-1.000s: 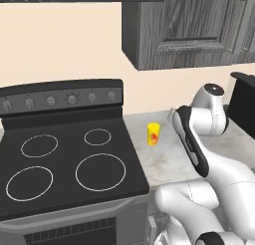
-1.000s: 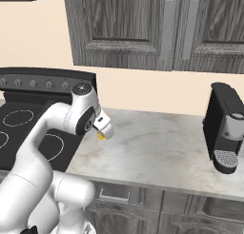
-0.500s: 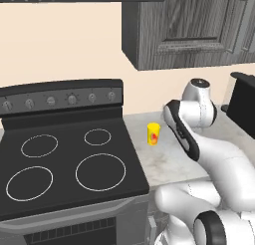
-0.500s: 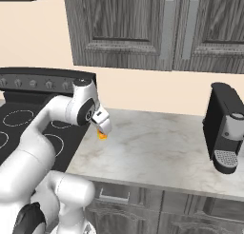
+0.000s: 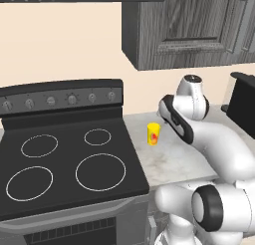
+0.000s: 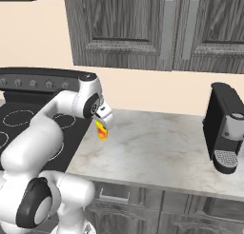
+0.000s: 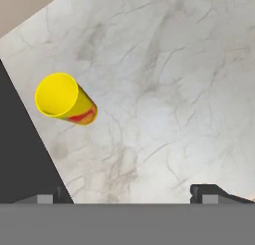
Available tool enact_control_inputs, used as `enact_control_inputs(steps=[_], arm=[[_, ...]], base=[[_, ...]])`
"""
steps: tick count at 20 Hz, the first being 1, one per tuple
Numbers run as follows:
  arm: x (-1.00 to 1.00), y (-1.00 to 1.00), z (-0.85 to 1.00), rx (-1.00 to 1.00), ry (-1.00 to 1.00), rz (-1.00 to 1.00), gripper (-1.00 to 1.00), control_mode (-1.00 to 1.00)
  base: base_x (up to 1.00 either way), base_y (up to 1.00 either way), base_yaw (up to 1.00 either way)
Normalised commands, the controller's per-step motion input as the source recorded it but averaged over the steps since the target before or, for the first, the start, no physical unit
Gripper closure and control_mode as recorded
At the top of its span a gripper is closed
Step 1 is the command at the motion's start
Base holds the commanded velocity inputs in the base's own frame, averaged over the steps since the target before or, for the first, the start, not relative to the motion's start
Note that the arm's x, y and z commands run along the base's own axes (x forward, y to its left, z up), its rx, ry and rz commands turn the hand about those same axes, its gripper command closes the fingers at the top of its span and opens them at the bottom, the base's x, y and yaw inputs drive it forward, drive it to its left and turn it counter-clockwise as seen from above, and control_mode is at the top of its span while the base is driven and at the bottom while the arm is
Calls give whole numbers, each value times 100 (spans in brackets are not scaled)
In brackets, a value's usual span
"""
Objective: Pick the cup and bowl from the counter and place them on the counter next to the sink.
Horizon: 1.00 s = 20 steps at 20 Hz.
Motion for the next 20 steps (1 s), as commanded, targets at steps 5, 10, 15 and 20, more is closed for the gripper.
enact_control_inputs(steps=[5, 10, 15, 20], arm=[[20, 0, -36, 0, -6, 0, -100, -100], [18, 6, -12, 0, -1, 0, -100, -100], [25, 16, 0, 0, 1, 0, -100, -100], [17, 6, 0, 0, 4, 0, -100, -100]], base=[[0, 0, 0], [0, 0, 0], [0, 0, 0], [0, 0, 0]])
